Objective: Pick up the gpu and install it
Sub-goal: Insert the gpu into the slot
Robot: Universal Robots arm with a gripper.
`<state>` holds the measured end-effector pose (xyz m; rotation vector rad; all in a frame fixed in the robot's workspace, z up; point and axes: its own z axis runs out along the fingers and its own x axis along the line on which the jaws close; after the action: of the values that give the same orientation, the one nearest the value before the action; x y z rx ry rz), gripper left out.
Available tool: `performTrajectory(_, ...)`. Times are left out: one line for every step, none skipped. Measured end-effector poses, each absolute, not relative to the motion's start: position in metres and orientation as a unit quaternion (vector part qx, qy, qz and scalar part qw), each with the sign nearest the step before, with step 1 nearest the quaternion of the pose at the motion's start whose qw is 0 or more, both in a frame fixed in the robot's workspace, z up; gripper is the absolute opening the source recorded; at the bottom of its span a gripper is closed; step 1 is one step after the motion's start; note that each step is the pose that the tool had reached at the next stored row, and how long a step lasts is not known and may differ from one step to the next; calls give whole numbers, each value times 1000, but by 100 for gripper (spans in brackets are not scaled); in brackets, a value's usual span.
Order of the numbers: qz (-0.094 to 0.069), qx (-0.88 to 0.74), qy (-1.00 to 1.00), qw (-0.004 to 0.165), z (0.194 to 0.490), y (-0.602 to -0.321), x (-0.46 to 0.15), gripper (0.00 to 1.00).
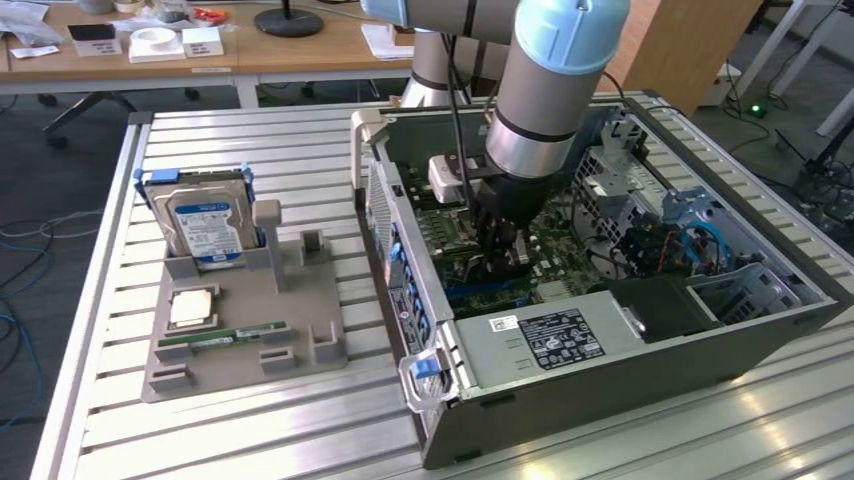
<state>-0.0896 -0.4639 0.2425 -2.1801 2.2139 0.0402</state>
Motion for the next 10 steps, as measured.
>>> performTrajectory(13, -702, 712, 17, 242, -464, -90, 26)
performTrajectory(13, -701, 712, 17, 242, -464, -90, 26)
performTrajectory(13, -701, 712, 17, 243, -464, -90, 26)
performTrajectory(13, -702, 712, 17, 243, -464, -90, 26)
performTrajectory(13, -701, 712, 17, 245, -464, -90, 26)
performTrajectory(13, -701, 712, 17, 246, -464, -90, 26)
performTrajectory(13, -701, 712, 17, 247, -464, -90, 26)
performTrajectory(13, -701, 712, 17, 247, -464, -90, 26)
performTrajectory(13, -701, 712, 17, 247, -464, -90, 26)
performTrajectory(13, -701, 712, 17, 247, -464, -90, 26)
